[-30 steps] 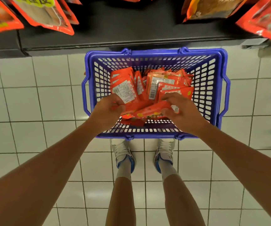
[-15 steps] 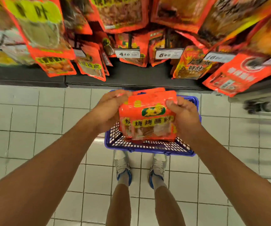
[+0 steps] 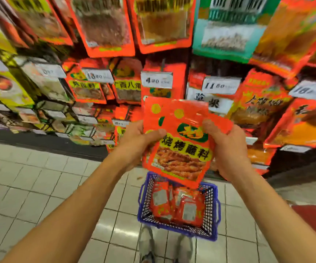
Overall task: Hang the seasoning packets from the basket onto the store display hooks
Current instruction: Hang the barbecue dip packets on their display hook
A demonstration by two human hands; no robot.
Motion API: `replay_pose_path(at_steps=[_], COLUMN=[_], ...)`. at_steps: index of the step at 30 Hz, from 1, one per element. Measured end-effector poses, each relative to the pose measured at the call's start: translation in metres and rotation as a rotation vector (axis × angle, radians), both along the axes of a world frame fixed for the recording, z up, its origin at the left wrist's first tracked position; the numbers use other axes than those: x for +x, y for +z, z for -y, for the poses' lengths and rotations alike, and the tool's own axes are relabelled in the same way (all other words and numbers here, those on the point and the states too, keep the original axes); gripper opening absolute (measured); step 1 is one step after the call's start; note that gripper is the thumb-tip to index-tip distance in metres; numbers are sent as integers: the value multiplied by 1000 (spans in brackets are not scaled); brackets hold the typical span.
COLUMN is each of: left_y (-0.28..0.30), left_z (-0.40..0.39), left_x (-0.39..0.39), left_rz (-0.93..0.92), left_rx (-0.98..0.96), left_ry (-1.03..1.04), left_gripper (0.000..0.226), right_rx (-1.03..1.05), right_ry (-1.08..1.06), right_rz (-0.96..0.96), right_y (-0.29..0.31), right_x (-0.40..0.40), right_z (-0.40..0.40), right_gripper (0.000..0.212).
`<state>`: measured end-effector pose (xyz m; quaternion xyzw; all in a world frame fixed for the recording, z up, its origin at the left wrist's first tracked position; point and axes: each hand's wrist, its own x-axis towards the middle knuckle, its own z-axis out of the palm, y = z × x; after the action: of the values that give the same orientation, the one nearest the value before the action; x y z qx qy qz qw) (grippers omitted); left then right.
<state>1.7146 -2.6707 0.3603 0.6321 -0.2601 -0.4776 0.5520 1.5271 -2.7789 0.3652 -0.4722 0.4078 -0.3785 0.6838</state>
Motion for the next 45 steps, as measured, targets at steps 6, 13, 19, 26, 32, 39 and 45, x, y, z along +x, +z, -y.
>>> replay_pose_path(at_steps=[6,13,19,26,32,39,45], left_y=[142,259,324,362,379,386,385], left_z=[7,0,-4,-4,13,29,36], left_x=[6,38,69,116,148,161,170], left_rz=[14,106,81,134,160,175,196], left_rx=[-223,-468,-570,-655,-654,-691,-696], left_ry=[126,290,369,423,341,263,219], left_gripper=[17,15,19,12,8,11,8], right_rx=[-284,-448,-534,-671,-716,-753,-747], right_ry=[-58,23,-12,-137,-205,-318,-401], right_rz=[30,173,249,136,57,4,-96], right_y=[143,266,351,393,411,424,417], right_x=[10,23,57,95,134,169,184], right_z=[10,32,53,77,84,94,114], right_gripper=[18,4,6,14,13,17,21])
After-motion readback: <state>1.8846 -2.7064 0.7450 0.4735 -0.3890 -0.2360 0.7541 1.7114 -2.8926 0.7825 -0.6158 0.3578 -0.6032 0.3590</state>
